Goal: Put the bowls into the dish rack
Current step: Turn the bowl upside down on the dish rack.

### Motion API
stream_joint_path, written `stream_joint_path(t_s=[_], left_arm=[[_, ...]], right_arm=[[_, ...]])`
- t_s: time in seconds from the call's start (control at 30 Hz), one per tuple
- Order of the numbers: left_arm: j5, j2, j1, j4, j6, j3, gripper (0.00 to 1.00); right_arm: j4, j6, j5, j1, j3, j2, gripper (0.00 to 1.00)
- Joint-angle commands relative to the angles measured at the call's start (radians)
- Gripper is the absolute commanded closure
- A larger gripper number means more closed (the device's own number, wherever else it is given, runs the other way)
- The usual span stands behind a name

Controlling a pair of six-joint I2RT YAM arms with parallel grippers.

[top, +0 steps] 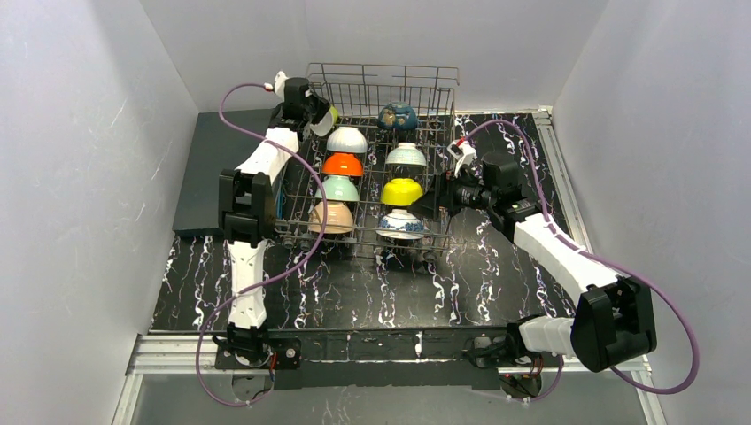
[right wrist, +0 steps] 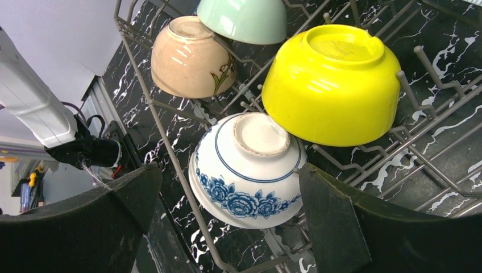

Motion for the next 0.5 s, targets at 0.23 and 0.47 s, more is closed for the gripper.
stream_joint_path(t_s=[0.23, 0.47], left_arm=[[0.165, -0.143, -0.004, 0.140, 0.221, 0.066, 1.00], [0.296, -0.273, -0.034, 0.219, 0.205, -0.067, 1.00]], right_arm=[[0.013, -0.024, 0.004, -0.005, 0.132, 0.027, 0.01], [-0.178, -0.058, 0.319, -0.009, 0.279, 0.069, 0.01]])
